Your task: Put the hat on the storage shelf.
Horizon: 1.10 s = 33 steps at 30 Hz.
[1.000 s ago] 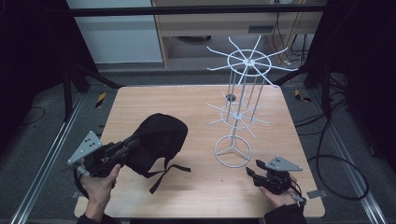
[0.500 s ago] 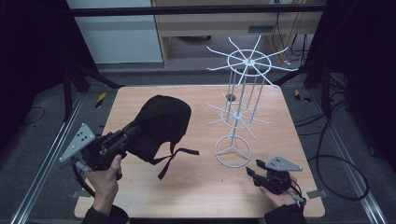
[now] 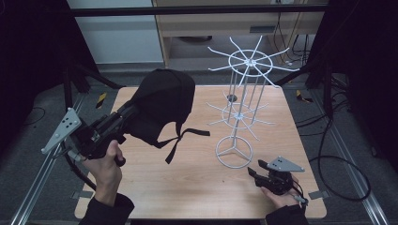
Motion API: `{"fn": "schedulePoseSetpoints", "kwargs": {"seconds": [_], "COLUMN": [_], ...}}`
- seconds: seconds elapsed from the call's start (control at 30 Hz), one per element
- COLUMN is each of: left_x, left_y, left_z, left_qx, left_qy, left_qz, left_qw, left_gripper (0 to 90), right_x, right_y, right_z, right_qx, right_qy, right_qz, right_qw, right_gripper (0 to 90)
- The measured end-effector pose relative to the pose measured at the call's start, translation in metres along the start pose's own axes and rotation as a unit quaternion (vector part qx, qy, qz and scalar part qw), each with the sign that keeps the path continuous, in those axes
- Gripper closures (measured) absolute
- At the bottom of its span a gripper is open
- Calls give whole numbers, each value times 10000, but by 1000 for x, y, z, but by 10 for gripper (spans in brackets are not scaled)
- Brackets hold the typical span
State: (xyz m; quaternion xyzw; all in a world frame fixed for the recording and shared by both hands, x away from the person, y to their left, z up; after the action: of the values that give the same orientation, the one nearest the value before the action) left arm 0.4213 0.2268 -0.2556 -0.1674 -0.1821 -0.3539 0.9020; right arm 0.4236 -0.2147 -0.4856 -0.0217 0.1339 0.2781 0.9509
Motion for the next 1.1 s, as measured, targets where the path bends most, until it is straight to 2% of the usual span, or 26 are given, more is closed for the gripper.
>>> {"fn": "schedulePoseSetpoints", "kwargs": {"seconds": [0.17, 0.4, 0.57, 0.8, 1.1], "left_x": [11, 28, 43, 62, 71], "left_y": [-6, -14, -21, -27, -26], "left_z": [7, 11, 6, -7, -22], "left_qx": [-17, -79, -14, -75, -156], "left_qy": [-162, -254, -114, 113, 370], "left_qz": [-67, -189, -268, -426, -461], "left_qw": [9998, 9995, 9996, 9990, 9981], "left_gripper": [797, 797, 797, 796, 792], "right_x": [0, 0, 0, 1, 1], "right_y": [0, 0, 0, 0, 0], "right_z": [0, 0, 0, -1, -1], "right_qx": [-5, -13, 5, 0, -5], "right_qy": [19, 22, 22, 21, 25], "right_qz": [3, 8, 17, 28, 43], "right_qw": [10000, 10000, 10000, 10000, 10000], "right_gripper": [463, 462, 461, 460, 460]}}
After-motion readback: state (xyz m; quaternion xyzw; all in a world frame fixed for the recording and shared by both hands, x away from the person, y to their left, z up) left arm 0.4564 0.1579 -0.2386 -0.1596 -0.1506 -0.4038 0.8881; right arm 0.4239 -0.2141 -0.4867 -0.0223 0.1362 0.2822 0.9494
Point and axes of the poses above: each handheld gripper's, and its own axes: x roughly forward along the jaws, z roughly out of its top, y roughly to its left, the point moved 2 cm from there along x, roughly forward along the jaws, and after that the axes turned 15 degrees about -y, right-handed, at the moved point
